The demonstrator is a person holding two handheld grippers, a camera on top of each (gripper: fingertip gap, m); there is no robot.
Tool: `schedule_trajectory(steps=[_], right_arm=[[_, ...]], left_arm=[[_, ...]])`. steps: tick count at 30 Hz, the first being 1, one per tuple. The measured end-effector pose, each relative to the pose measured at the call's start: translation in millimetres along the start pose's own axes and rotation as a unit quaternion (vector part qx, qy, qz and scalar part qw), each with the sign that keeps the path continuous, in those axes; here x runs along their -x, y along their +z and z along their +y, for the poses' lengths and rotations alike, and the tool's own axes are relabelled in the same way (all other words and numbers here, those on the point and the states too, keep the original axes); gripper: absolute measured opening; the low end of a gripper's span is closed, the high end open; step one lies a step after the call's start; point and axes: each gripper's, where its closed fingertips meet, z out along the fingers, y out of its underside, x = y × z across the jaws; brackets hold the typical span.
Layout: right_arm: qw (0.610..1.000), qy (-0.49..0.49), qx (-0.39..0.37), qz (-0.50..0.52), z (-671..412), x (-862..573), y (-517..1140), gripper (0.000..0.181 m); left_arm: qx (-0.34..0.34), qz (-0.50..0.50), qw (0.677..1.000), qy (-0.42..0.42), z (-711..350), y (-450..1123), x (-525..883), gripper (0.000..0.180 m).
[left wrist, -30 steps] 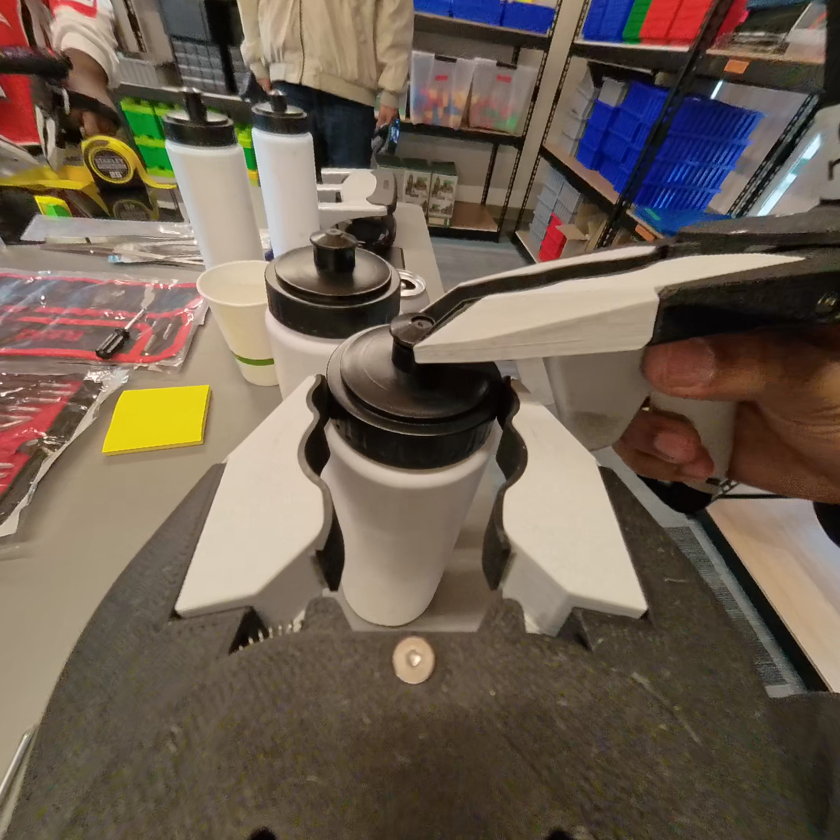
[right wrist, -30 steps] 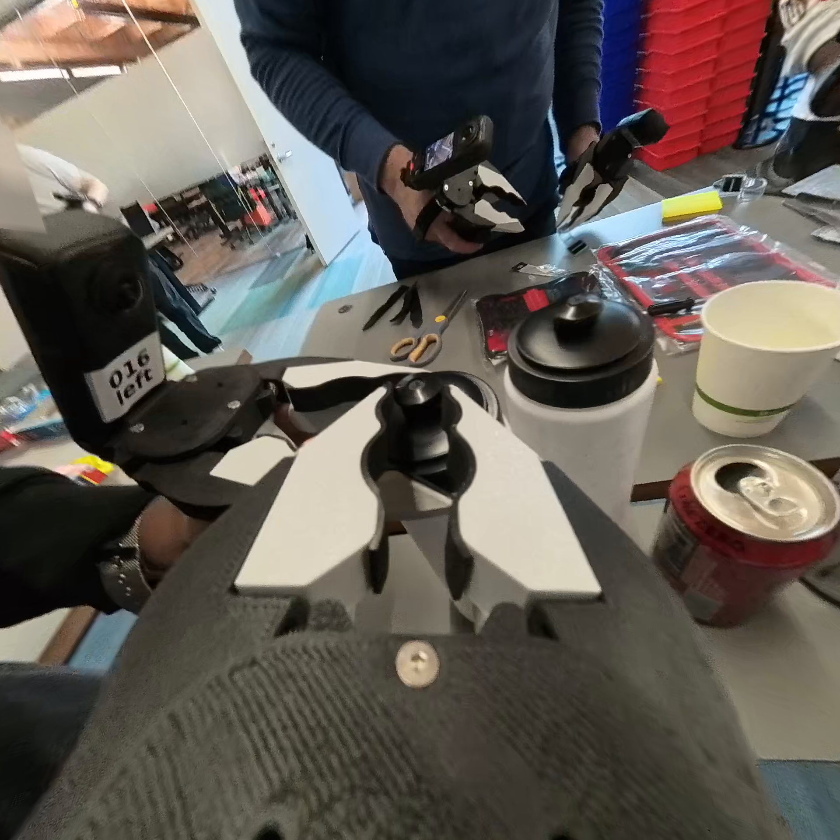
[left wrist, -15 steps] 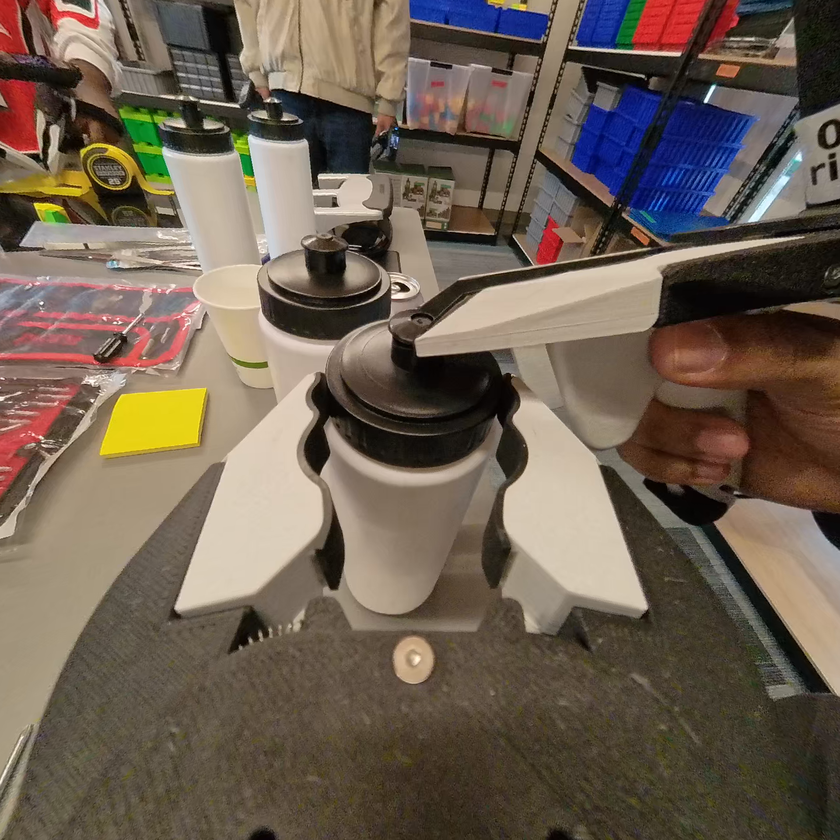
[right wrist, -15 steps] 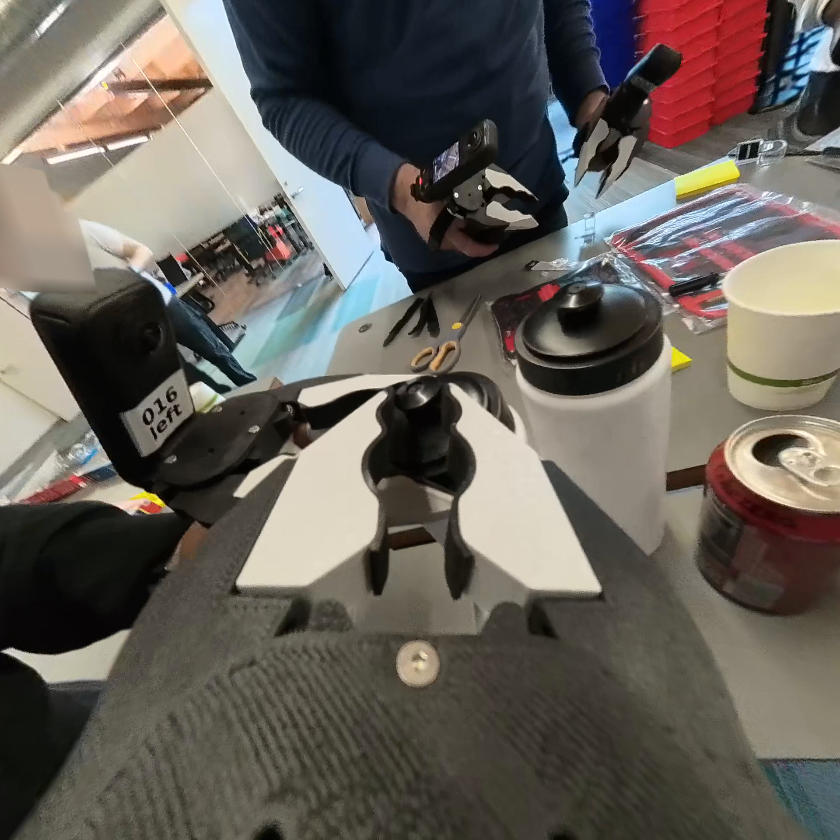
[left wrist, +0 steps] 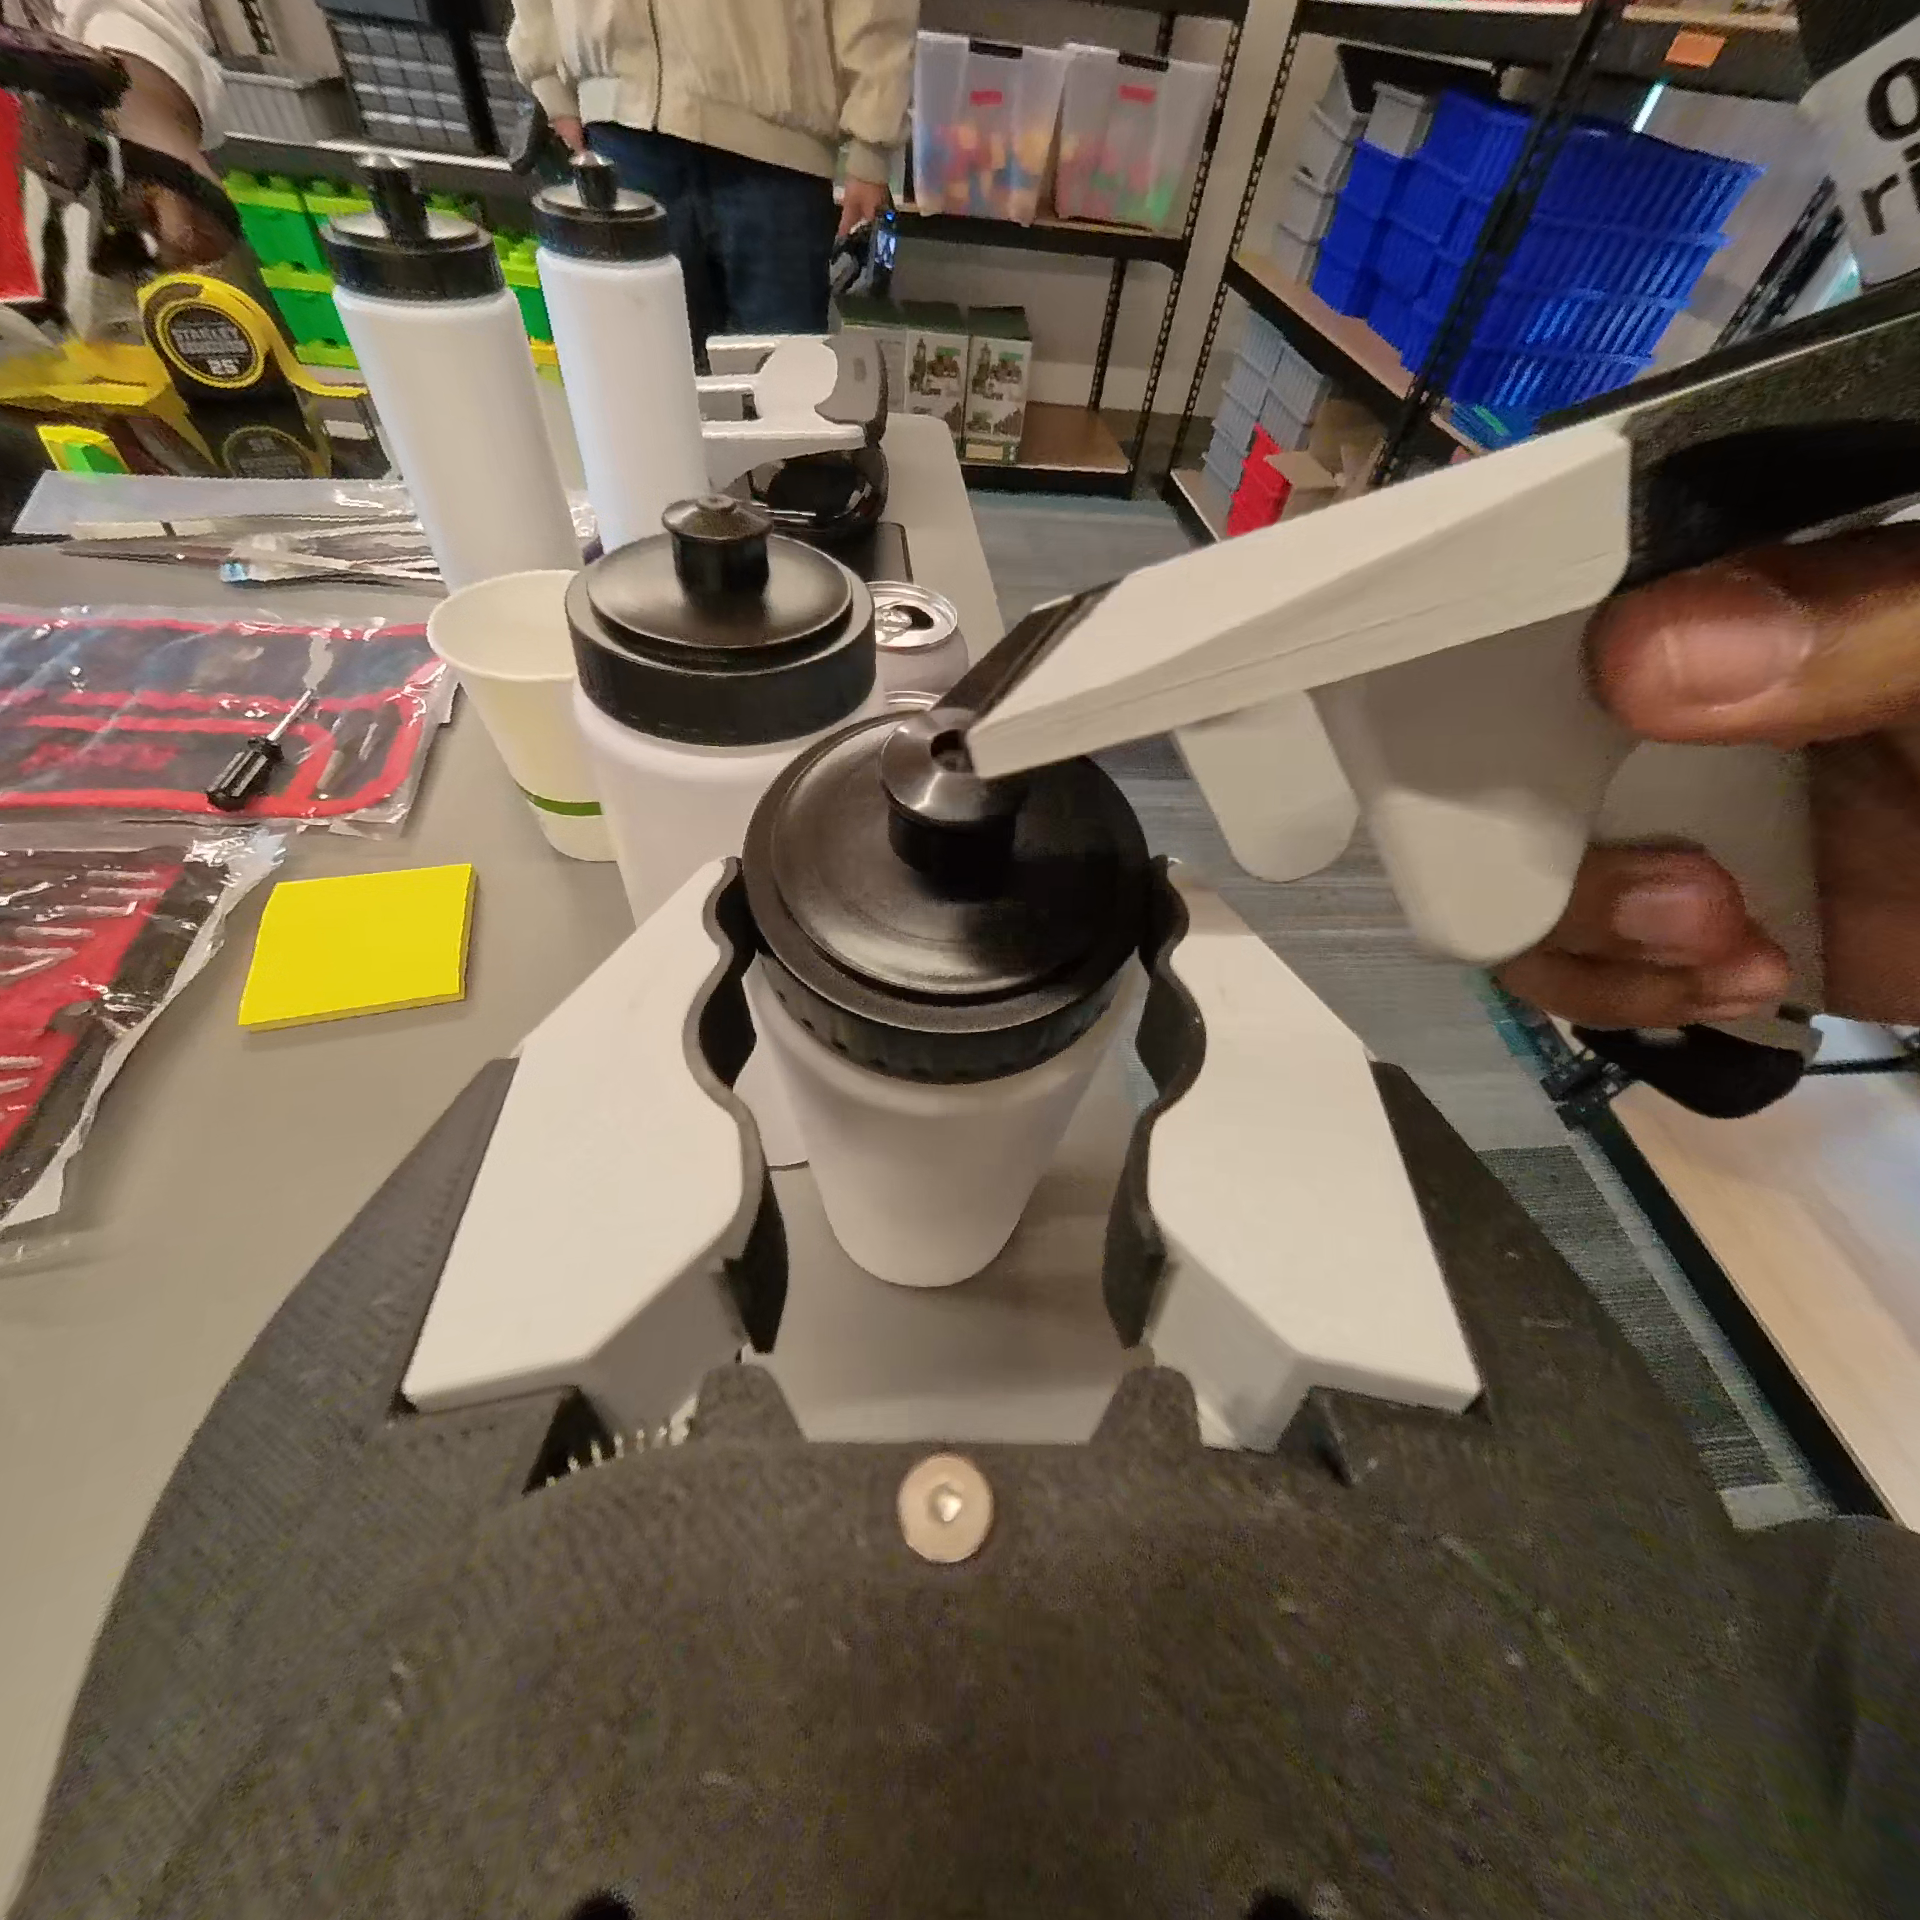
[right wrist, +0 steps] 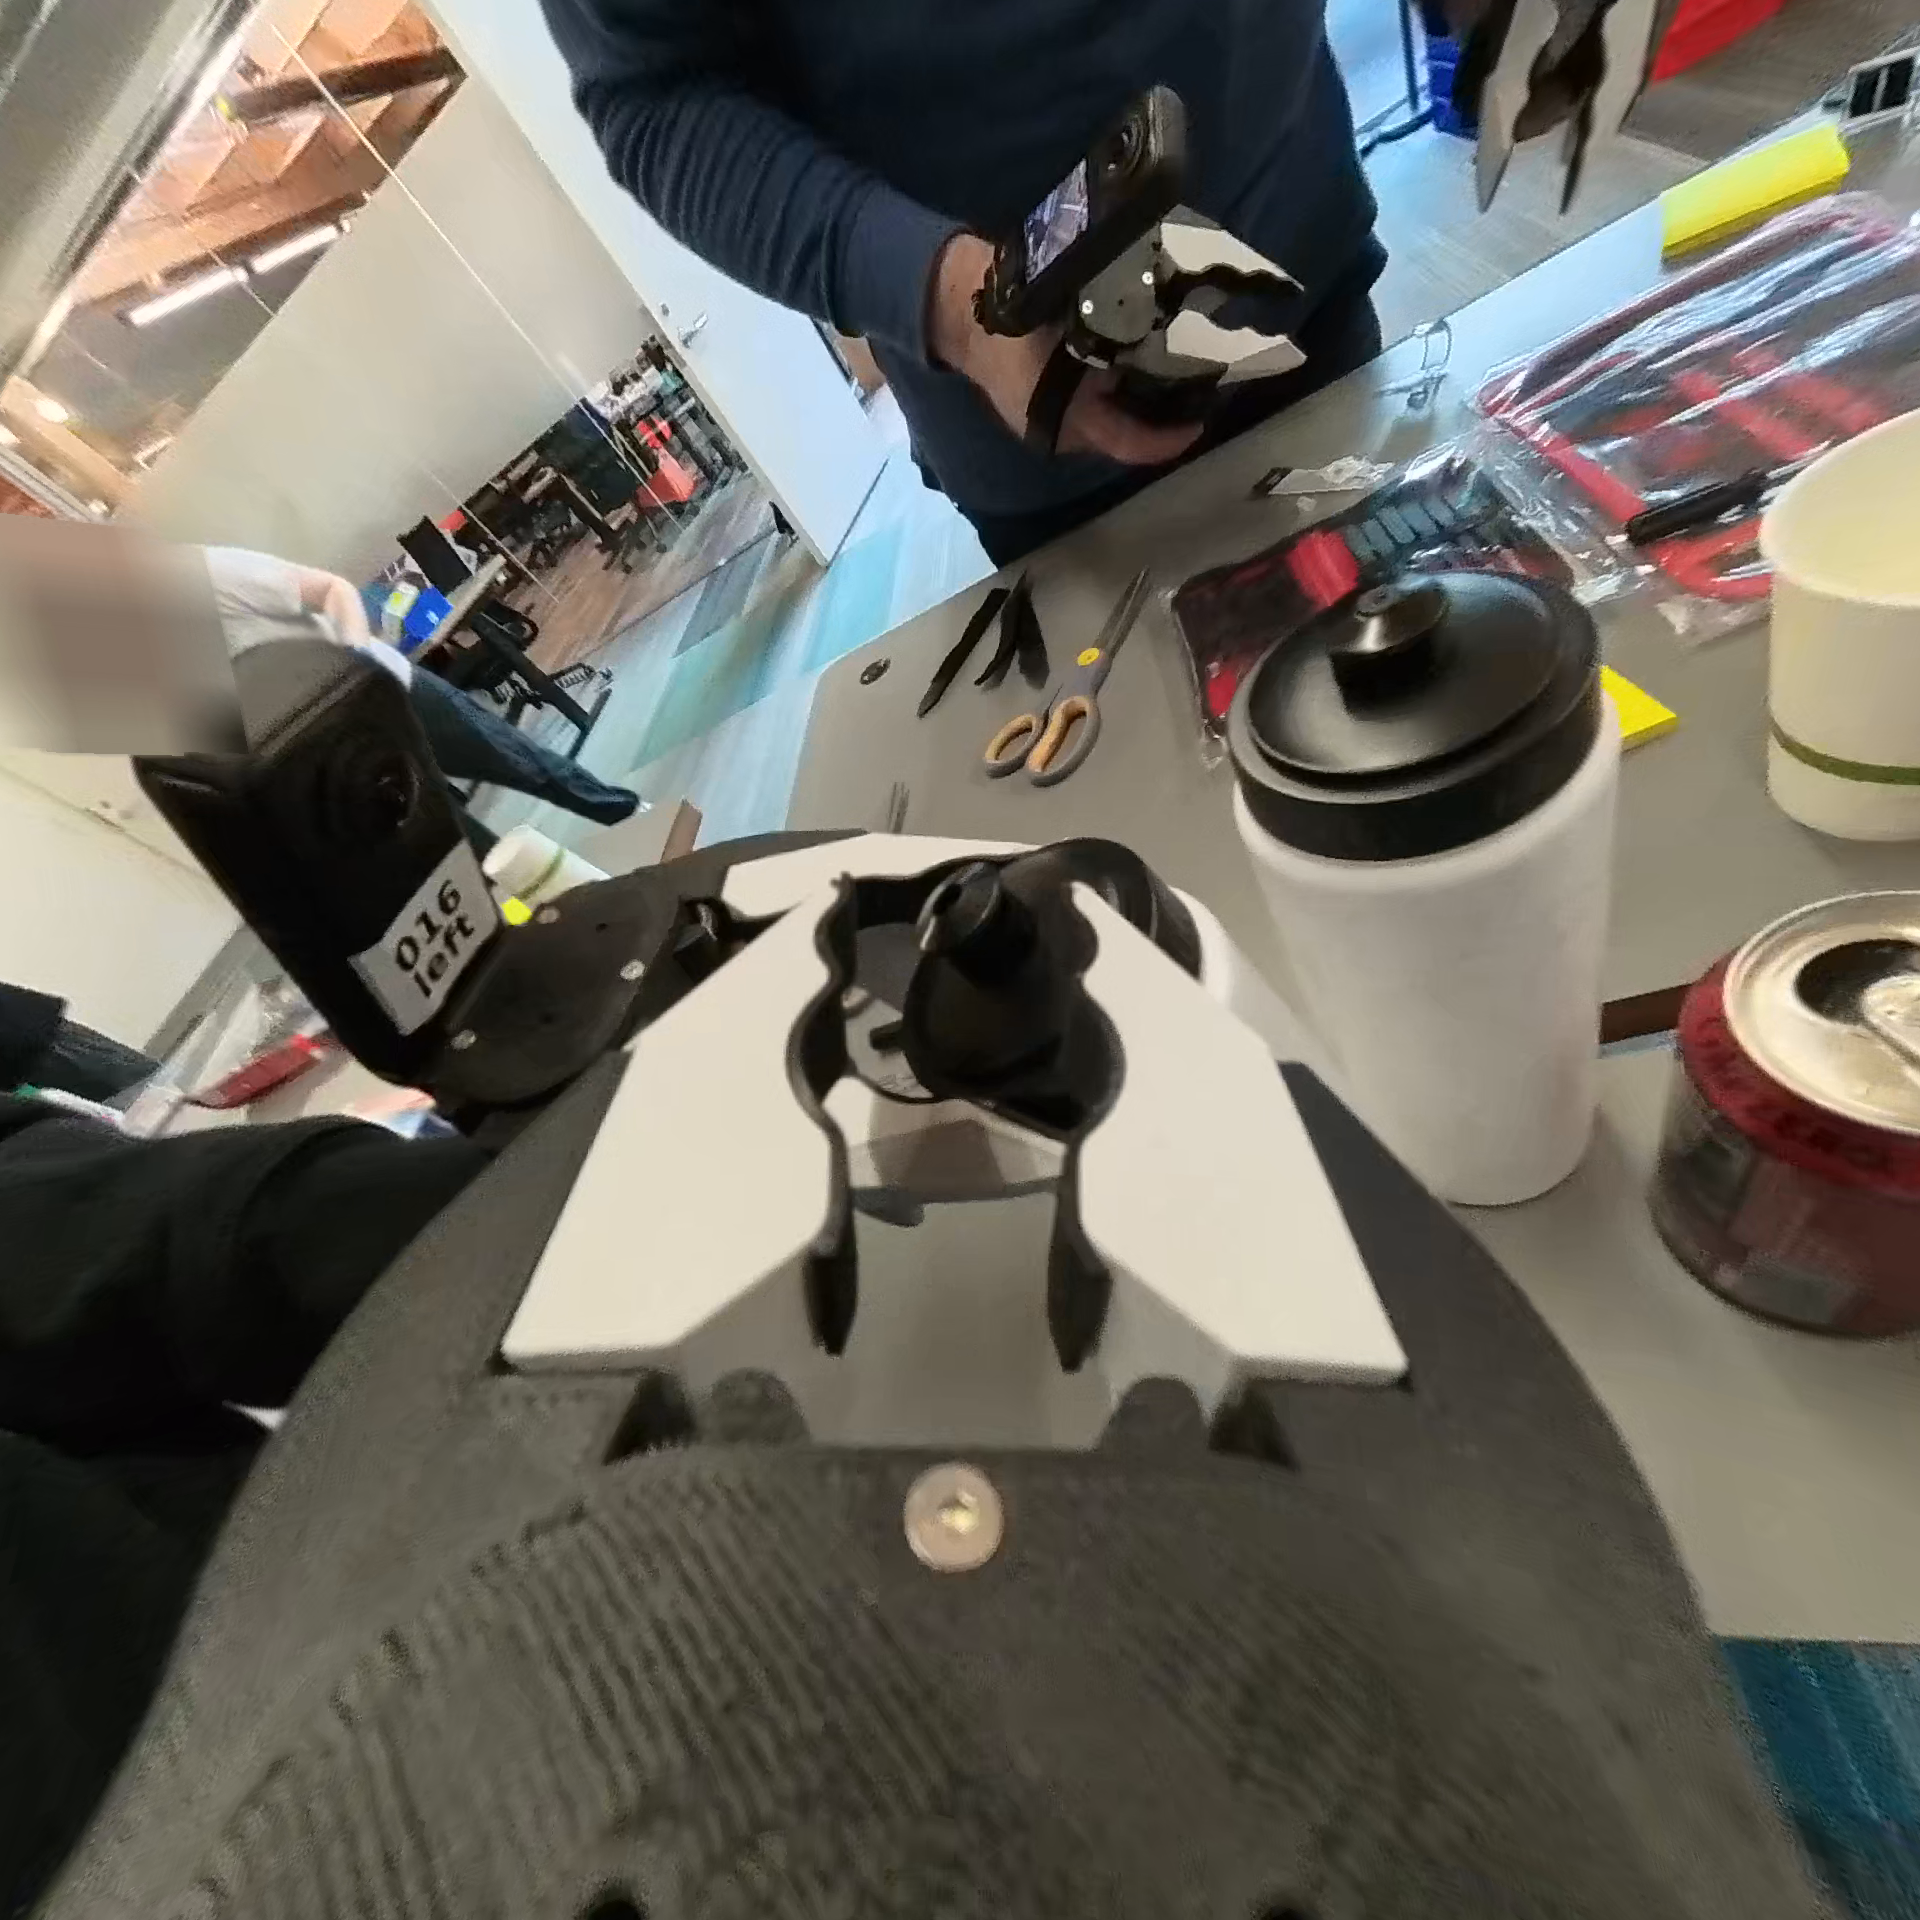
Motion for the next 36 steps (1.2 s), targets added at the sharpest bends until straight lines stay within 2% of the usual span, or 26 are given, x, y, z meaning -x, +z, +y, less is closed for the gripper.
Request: schedule_trajectory(steps=[3, 6, 8, 12, 13, 15, 20, 23, 25, 29, 33, 36], right_arm=[[0.996, -0.08, 0.012, 0.038, 3.4, -5.6, -2.5, 0.028], [0.982, -0.174, 0.024, 0.072, 6.3, -5.4, -0.1, 0.034], [0.973, -0.21, 0.026, 0.089, 7.0, -6.0, 1.7, 0.031], [0.976, -0.202, 0.018, 0.081, 7.6, -2.6, 1.9, 0.026], [0.977, -0.197, 0.017, 0.075, 8.5, -1.5, 2.0, 0.023], [0.978, -0.196, 0.013, 0.075, 9.2, -1.5, 2.6, 0.021], [0.972, -0.221, 0.018, 0.076, 8.8, -0.5, 4.6, 0.02], [0.964, -0.246, 0.005, 0.097, 4.5, -3.0, 3.9, 0.031], [0.969, -0.239, 0.009, 0.069, 6.8, 1.6, 4.6, 0.024], [0.975, -0.217, 0.022, 0.037, 9.3, 0.3, 5.5, 0.035], [0.968, -0.244, 0.026, 0.057, 7.9, -8.4, 1.1, 0.022], [0.964, -0.257, 0.033, 0.057, 7.9, -10.4, -1.0, 0.019]], left_arm=[[-0.005, 0.003, 1.0, 0.004, -0.4, 0.1, -2.0, 0.076], [-0.011, -0.001, 1.0, -0.006, -2.6, 1.1, -2.1, 0.074], [-0.022, -0.005, 1.0, -0.013, -6.9, 1.7, 0.7, 0.085], [-0.031, -0.01, 0.999, -0.01, -9.7, 4.3, 7.1, 0.092], [-0.033, -0.001, 0.999, -0.01, -10.2, 4.6, 5.7, 0.091], [-0.036, 0.033, 0.999, -0.019, -9.5, 4.9, -1.0, 0.077], [-0.039, 0.028, 0.999, -0.023, -9.1, 4.8, 1.2, 0.077], [-0.037, 0.028, 0.999, -0.024, -8.6, 5.0, 2.4, 0.077], [-0.031, 0.03, 0.999, -0.02, -7.9, 6.1, 1.4, 0.077], [-0.017, 0.035, 0.999, -0.012, -7.7, 8.8, -0.8, 0.077], [-0.014, 0.043, 0.999, -0.005, -8.0, 11.3, -3.1, 0.078], [-0.007, 0.052, 0.999, 0.008, -7.9, 13.7, -6.7, 0.078]])
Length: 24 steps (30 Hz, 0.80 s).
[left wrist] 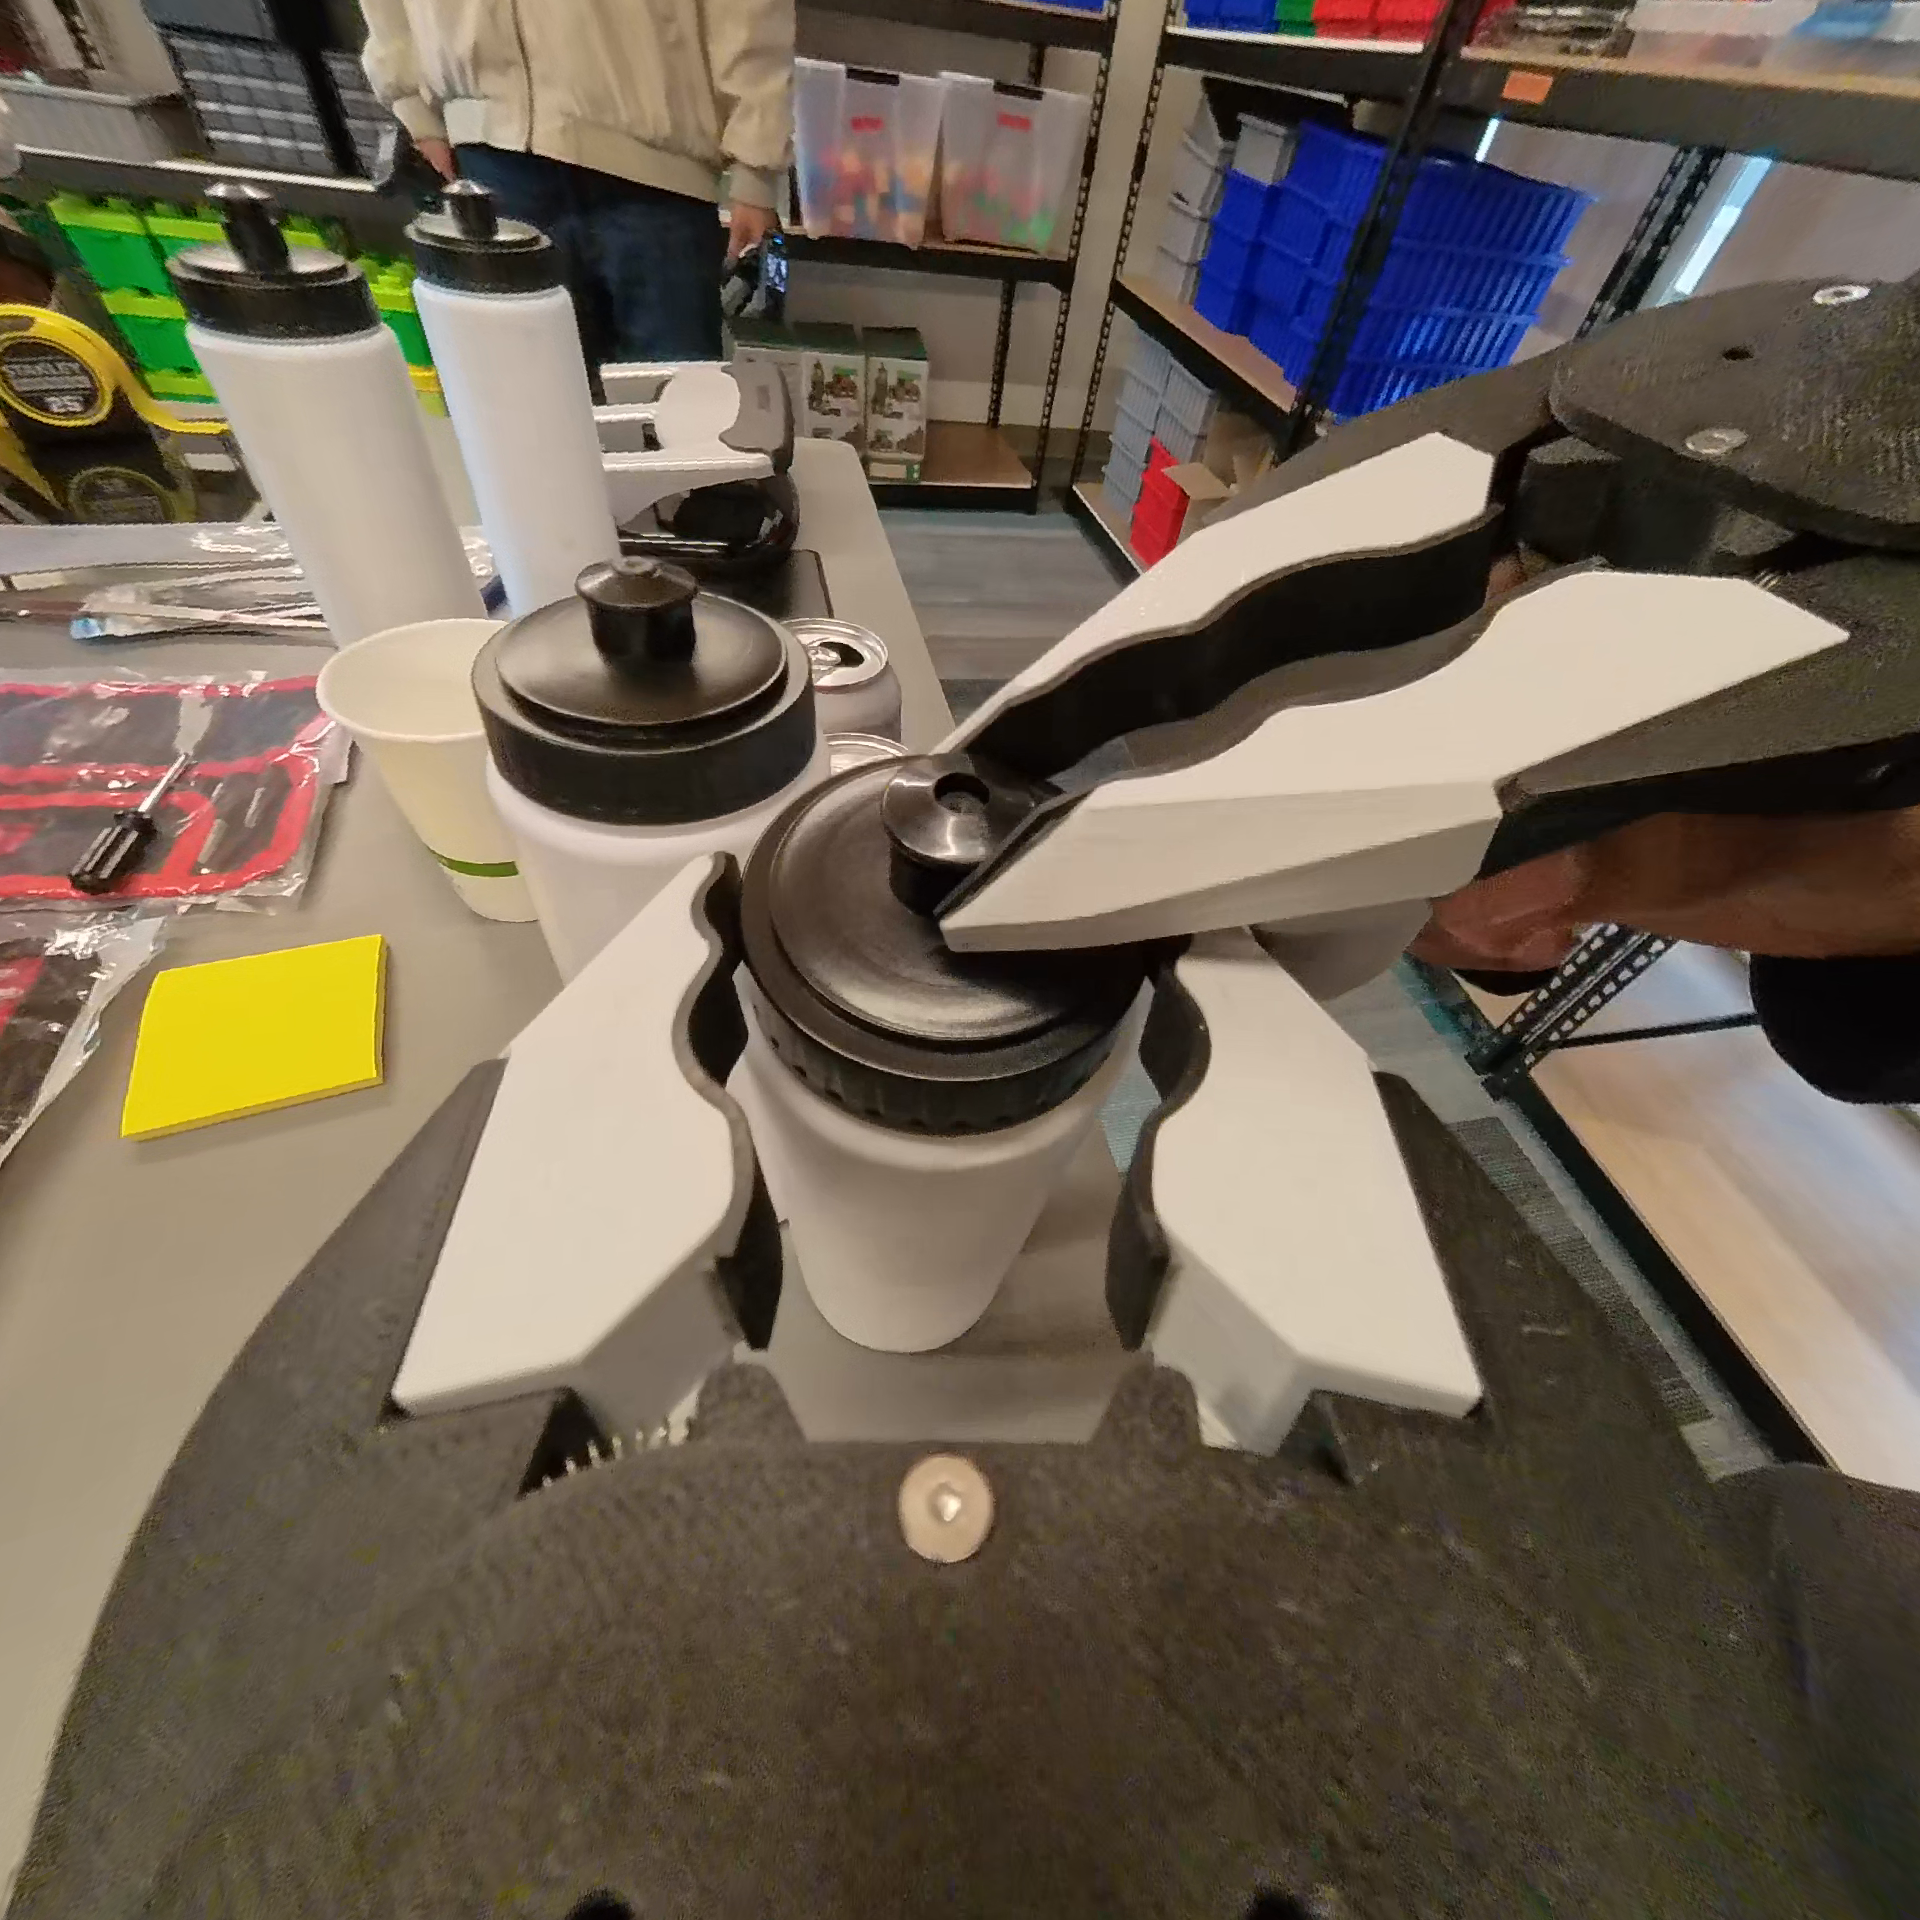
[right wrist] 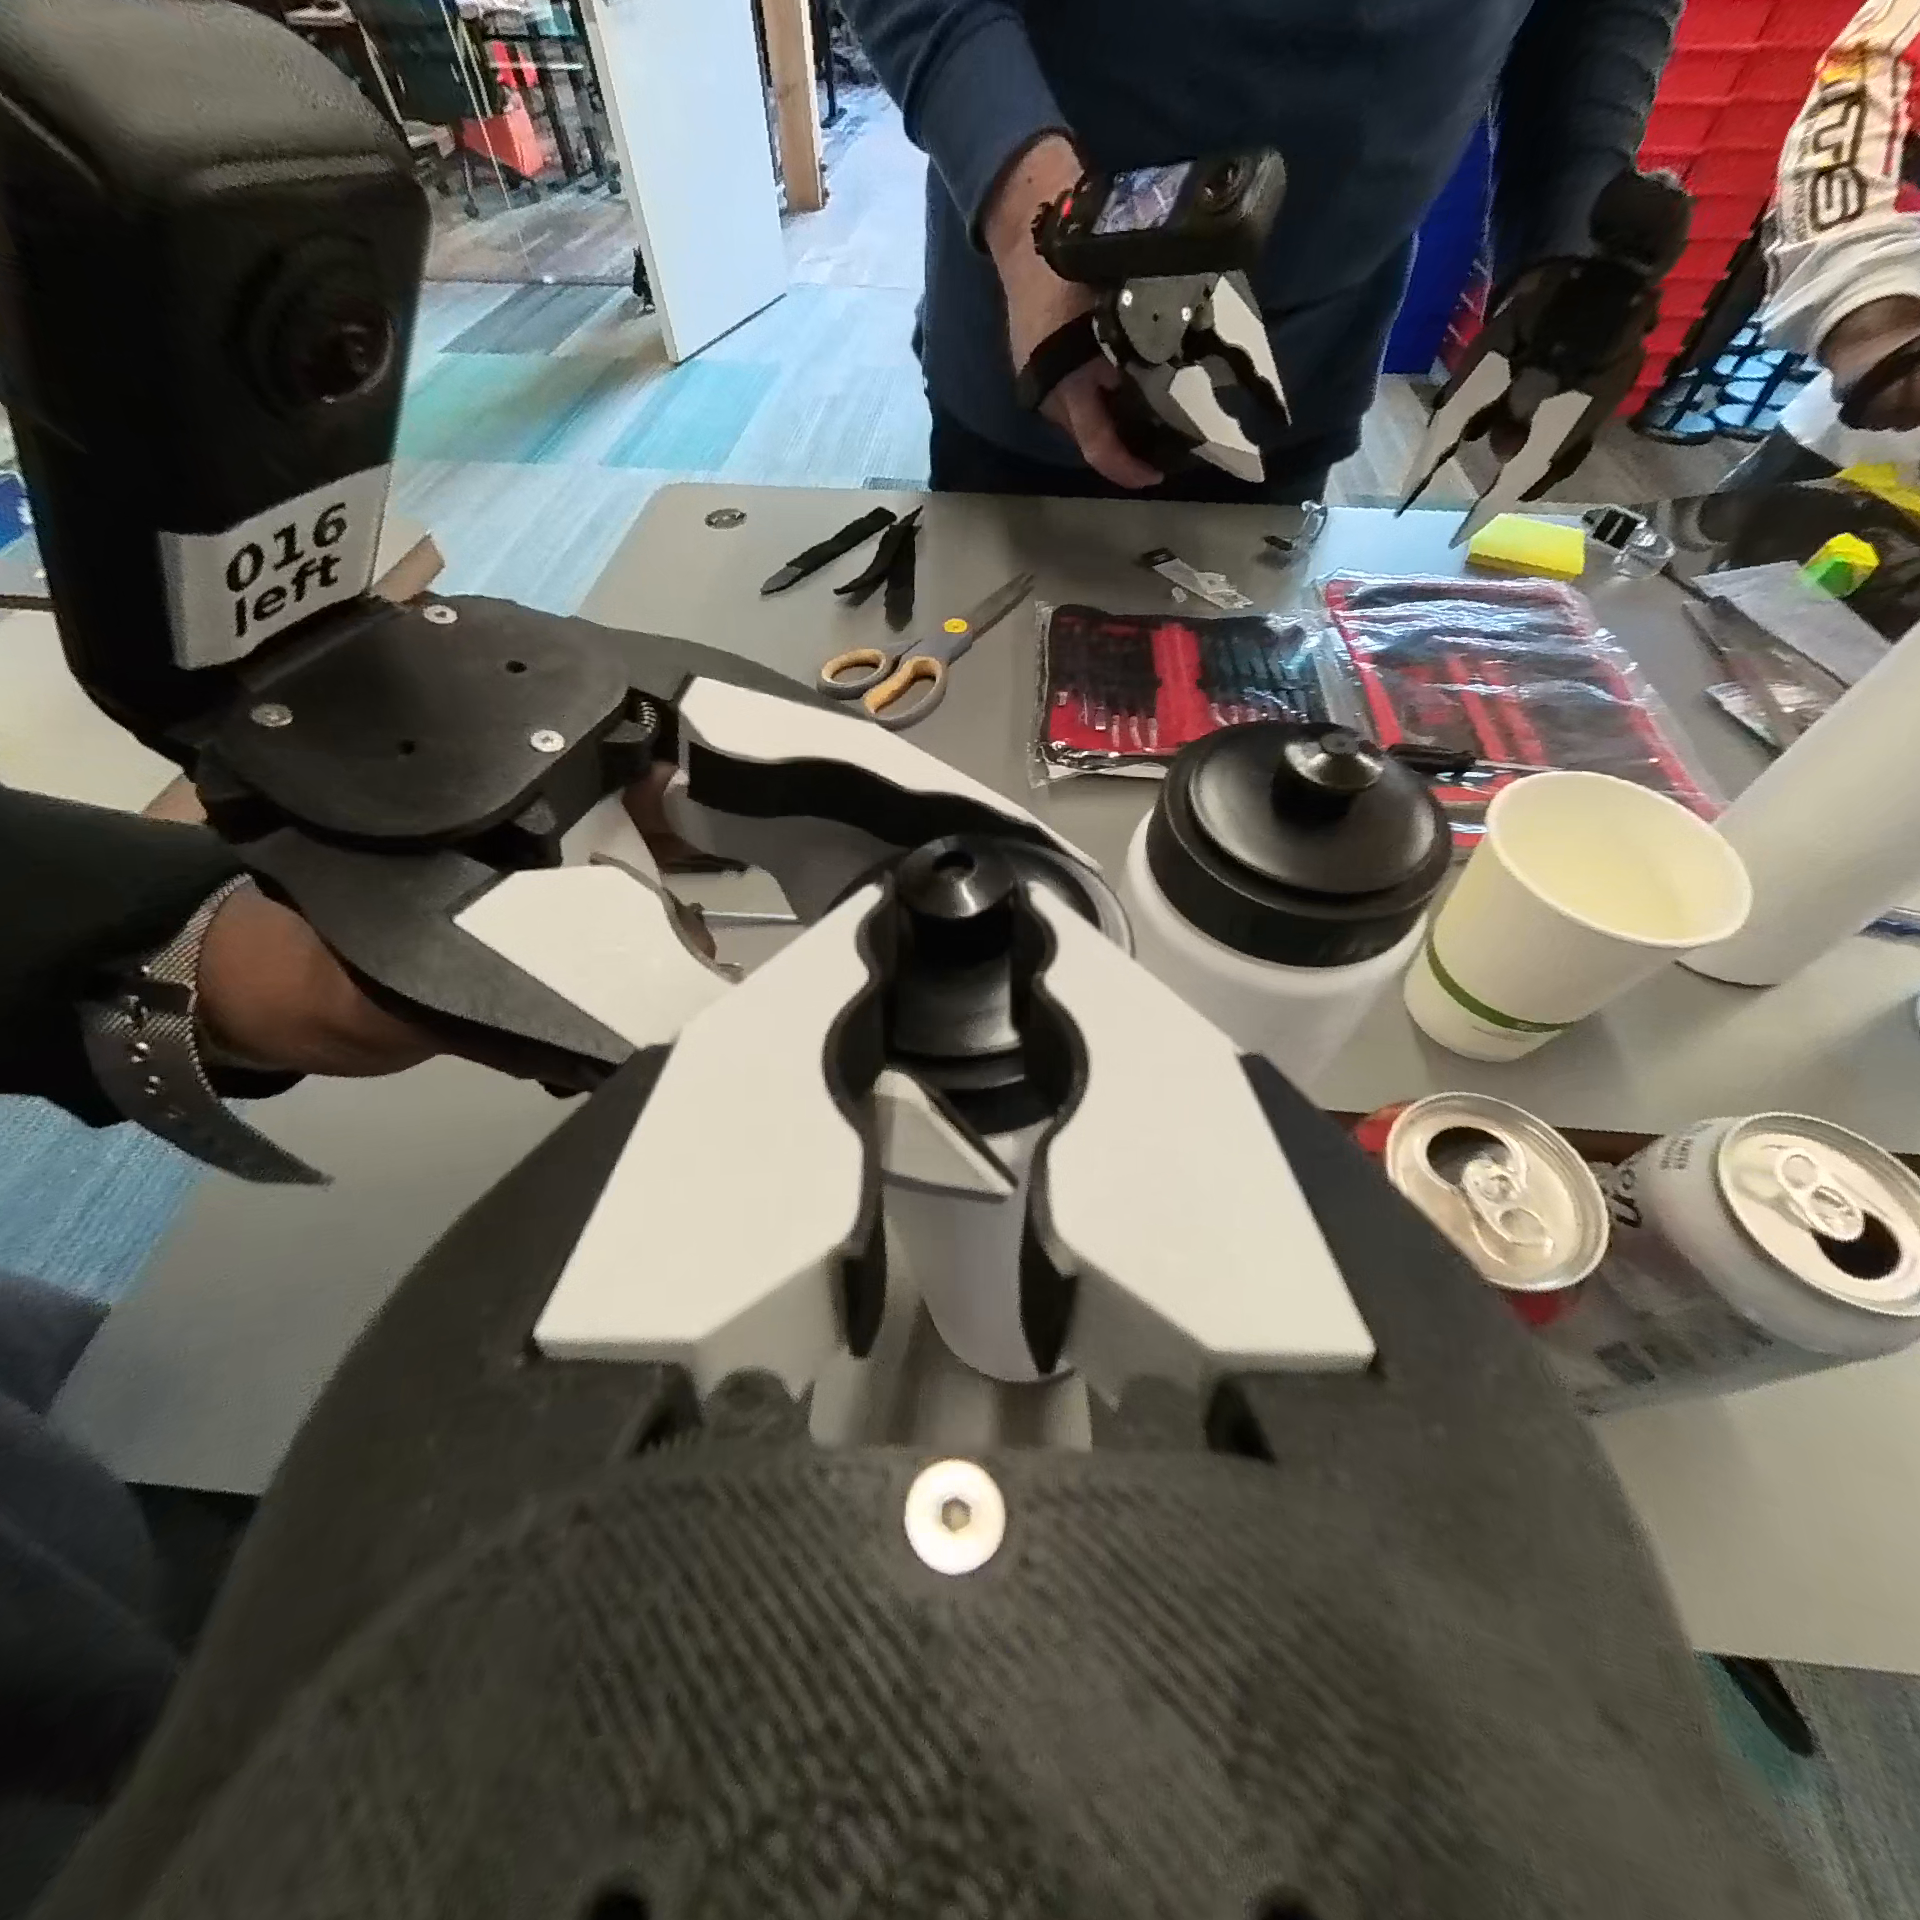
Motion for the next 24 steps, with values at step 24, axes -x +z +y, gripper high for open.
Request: schedule_trajectory(steps=[24], right_arm=[[0.989, 0.139, -0.039, 0.014, 4.0, -17.3, -12.1, 0.018]], left_arm=[[0.024, -0.002, 1.0, -0.008, 3.5, 12.5, -8.5, 0.08]])
